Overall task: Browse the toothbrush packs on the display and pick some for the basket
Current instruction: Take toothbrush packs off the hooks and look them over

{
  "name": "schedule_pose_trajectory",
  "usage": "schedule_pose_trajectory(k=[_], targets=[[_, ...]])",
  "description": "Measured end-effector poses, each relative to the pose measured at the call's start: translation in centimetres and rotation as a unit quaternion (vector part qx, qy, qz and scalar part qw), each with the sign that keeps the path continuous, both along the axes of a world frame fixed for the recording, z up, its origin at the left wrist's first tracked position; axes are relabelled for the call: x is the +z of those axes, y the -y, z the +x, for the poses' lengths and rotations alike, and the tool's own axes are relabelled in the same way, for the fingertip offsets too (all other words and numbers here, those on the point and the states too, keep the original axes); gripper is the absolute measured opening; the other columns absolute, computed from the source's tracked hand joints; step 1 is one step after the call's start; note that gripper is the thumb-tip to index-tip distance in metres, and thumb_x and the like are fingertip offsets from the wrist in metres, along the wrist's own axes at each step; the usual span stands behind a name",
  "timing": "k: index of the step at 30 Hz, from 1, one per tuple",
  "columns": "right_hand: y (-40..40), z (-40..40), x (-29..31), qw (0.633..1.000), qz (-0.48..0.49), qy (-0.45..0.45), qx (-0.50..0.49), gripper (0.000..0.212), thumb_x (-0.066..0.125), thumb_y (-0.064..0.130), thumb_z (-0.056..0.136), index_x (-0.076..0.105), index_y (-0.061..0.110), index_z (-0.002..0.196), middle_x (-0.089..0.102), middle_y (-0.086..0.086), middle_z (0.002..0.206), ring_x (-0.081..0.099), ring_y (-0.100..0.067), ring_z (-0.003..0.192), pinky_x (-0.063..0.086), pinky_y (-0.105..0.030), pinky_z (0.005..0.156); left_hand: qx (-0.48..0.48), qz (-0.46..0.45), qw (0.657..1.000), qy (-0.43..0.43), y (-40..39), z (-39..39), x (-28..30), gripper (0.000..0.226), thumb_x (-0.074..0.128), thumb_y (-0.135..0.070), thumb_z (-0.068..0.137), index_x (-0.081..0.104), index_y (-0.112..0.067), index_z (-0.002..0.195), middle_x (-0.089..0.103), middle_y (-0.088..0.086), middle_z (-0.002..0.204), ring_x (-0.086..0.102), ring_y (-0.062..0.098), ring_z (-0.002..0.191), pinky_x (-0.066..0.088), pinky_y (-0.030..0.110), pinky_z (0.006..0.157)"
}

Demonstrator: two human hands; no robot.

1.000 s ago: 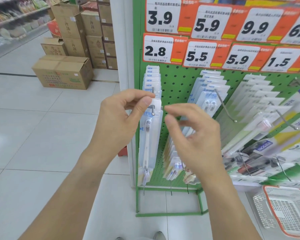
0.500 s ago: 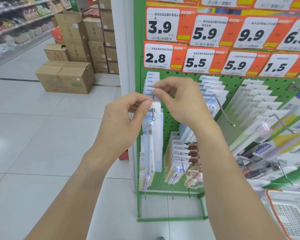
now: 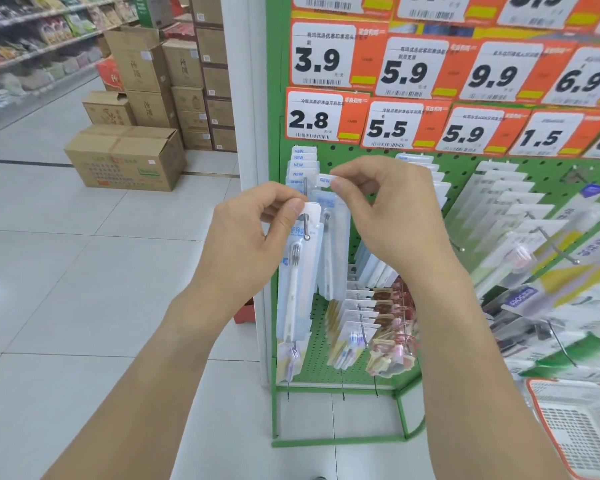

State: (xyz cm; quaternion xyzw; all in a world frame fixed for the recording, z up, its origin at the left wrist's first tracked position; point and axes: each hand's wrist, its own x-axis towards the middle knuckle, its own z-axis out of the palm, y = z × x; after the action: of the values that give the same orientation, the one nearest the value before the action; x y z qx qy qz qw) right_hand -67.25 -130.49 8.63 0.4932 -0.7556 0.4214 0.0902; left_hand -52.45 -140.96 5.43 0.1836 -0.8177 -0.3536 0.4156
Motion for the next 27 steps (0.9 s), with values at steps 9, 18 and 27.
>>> schedule_pose_trajectory(k=[9, 18, 27], targets=[[-3.9, 2.6, -1.6, 0.989, -0.117, -0.054, -0.066, 0.013, 0.058, 0.014, 0.102, 0.069, 0.01, 0.107, 0.067, -0.002, 0.096, 0.061, -0.017, 0.082, 0.054, -0.04, 0.07, 0.026, 0.006, 0.999, -0.018, -0.5, 0.3, 0.1, 0.017, 0.054, -0.028, 0.104, 0.07, -0.026, 0.111, 0.066, -0.024, 0.102, 0.063, -0.003, 0.096, 0.045, 0.011, 0.086], [-8.7, 6.8, -4.3, 0.98, -0.191, 0.027, -0.056, 0.013, 0.061, 0.008, 0.1, 0.067, 0.018, 0.106, 0.065, 0.003, 0.096, 0.064, -0.004, 0.087, 0.048, -0.012, 0.071, 0.034, -0.027, 0.981, -0.191, -8.9, 2.3, -2.0, 0.015, 0.051, -0.011, 0.098, 0.065, -0.017, 0.099, 0.062, -0.011, 0.097, 0.061, 0.018, 0.089, 0.047, 0.025, 0.079], [-10.2, 8.1, -9.7, 0.937, -0.151, 0.314, -0.036, 0.012, 0.062, 0.017, 0.098, 0.071, 0.025, 0.1, 0.075, 0.004, 0.094, 0.071, -0.014, 0.083, 0.056, -0.032, 0.071, -0.088, 0.254, 0.962, 0.047, -11.8, 3.7, -7.4, 0.02, 0.061, -0.028, 0.1, 0.065, -0.033, 0.119, 0.073, -0.017, 0.105, 0.069, 0.005, 0.101, 0.055, 0.028, 0.087]])
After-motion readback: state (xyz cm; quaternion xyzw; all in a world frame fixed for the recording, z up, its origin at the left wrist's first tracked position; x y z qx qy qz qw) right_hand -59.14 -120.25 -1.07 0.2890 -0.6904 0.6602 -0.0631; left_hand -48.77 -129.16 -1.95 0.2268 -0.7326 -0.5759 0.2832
